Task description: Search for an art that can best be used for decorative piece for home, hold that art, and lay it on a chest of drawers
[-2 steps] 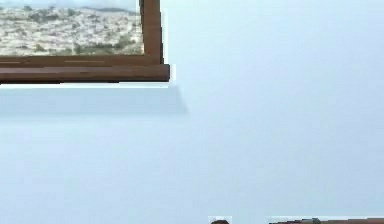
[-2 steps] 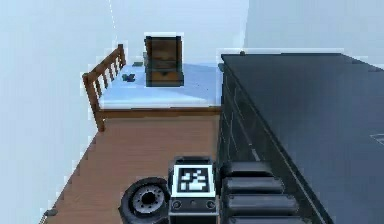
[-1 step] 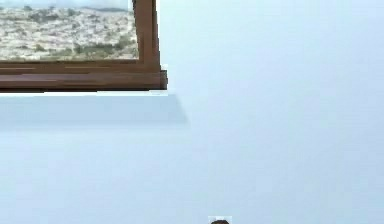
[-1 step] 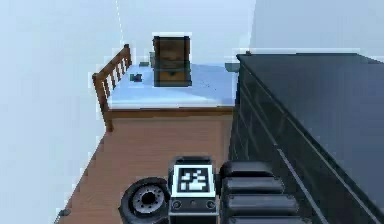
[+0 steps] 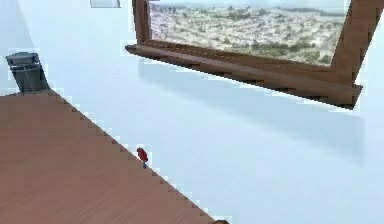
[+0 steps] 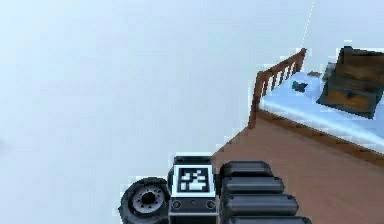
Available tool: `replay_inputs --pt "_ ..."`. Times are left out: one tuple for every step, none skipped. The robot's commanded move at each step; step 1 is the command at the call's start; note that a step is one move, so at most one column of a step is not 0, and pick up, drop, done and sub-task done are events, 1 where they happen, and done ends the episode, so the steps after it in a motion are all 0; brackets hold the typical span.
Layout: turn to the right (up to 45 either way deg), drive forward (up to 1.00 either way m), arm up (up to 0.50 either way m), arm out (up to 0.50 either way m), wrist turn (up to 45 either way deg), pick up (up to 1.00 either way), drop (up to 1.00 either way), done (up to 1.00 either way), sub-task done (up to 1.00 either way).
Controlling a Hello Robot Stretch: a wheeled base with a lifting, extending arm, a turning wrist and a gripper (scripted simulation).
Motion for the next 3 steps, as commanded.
replay_inputs --pt "-42.0 0.0 0.0 0.0 0.0 0.0 0.0 0.0 0.0" --pt "0.0 0.05 0.0 0.0 0.0 0.0 0.0 0.0 0.0" --pt "45.0 0.0 0.0 0.0 0.0 0.0 0.0 0.0 0.0"
